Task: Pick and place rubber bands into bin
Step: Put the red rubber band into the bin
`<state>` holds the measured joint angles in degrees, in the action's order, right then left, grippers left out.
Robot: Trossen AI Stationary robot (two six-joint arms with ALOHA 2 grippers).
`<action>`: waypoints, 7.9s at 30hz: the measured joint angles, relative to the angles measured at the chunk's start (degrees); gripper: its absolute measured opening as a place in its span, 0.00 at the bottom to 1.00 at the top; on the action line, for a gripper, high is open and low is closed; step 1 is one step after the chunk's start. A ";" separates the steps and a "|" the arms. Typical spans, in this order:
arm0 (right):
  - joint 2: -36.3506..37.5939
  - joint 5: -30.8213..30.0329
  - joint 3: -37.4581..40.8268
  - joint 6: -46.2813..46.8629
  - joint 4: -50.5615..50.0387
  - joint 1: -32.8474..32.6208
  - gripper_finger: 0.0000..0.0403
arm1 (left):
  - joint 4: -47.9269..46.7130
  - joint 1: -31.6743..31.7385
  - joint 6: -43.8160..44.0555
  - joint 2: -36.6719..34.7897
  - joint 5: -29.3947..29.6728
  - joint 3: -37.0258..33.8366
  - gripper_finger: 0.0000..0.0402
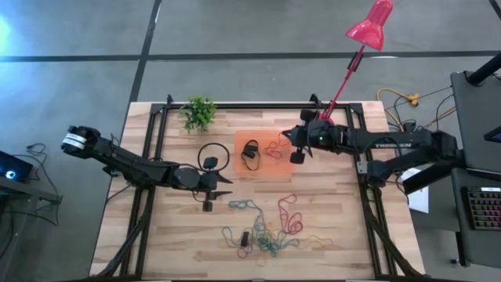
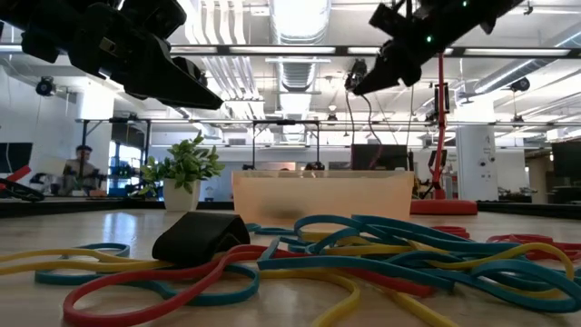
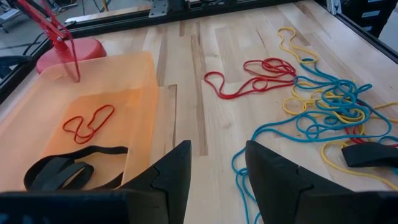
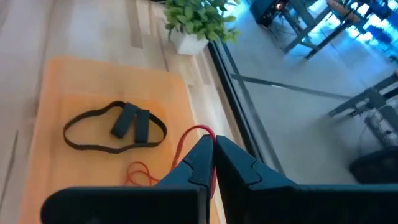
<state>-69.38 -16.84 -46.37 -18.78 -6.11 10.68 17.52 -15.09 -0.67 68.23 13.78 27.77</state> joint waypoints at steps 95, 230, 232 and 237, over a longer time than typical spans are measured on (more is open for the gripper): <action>-30.48 21.90 17.41 26.10 37.62 -23.19 0.36 | -0.03 0.02 0.27 0.00 0.00 0.00 0.34; 5.46 5.25 12.27 0.65 18.93 5.60 0.02 | -0.02 0.00 0.24 0.02 -0.01 -0.04 0.34; 5.44 5.38 13.06 1.44 18.93 6.12 0.02 | -0.02 0.01 0.24 0.02 0.00 -0.04 0.34; 5.19 6.15 15.16 4.43 19.21 6.85 0.02 | 0.00 0.02 0.24 0.02 -0.01 -0.04 0.34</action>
<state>-64.19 -10.69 -31.21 -14.35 13.10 17.53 17.52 -15.07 -0.43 68.25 13.77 27.73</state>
